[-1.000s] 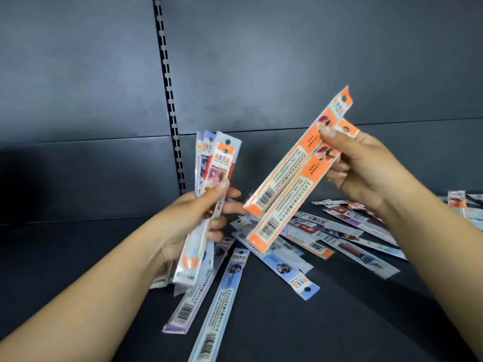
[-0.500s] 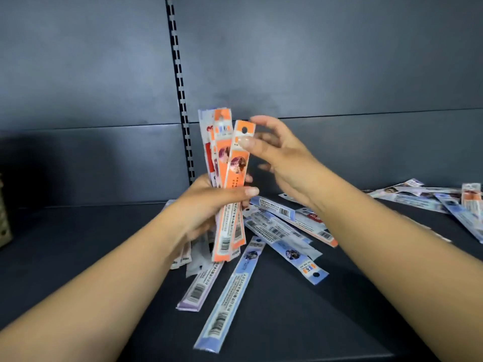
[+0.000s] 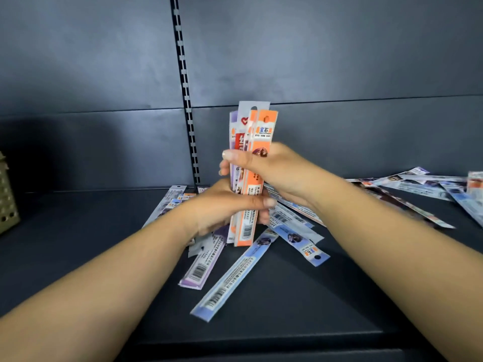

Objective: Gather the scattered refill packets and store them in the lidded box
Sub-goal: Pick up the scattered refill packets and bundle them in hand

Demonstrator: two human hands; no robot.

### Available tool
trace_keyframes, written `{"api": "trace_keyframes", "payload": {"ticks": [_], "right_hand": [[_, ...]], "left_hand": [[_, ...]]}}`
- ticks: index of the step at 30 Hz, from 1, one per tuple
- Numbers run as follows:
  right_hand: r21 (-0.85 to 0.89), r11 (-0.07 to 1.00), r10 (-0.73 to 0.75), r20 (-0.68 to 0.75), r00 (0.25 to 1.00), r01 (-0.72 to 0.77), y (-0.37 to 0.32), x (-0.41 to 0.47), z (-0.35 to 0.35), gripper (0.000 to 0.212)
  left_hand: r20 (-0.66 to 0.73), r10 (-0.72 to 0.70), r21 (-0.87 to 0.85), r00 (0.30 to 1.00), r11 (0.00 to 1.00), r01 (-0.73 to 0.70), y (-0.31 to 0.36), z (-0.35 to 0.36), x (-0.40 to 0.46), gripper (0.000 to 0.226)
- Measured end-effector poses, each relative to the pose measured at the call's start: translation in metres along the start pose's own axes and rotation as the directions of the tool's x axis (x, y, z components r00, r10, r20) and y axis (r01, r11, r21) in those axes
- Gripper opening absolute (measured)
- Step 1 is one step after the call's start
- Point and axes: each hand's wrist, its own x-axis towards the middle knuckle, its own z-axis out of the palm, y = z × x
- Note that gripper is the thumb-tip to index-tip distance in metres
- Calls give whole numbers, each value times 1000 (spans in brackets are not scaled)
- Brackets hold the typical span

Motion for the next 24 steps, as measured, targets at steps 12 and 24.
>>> {"api": "trace_keyframes", "payload": {"ticks": [12, 24], "right_hand": [[-725, 463, 656, -107, 747, -510, 45, -20, -38, 96], [-685, 525, 624, -92, 776, -504, 61, -5, -50, 88]], "left_hand": [[-224, -135, -431, 965, 902, 26, 5, -24, -9, 16], [-170, -151, -413, 974, 908, 69, 0, -29, -6, 12]]}}
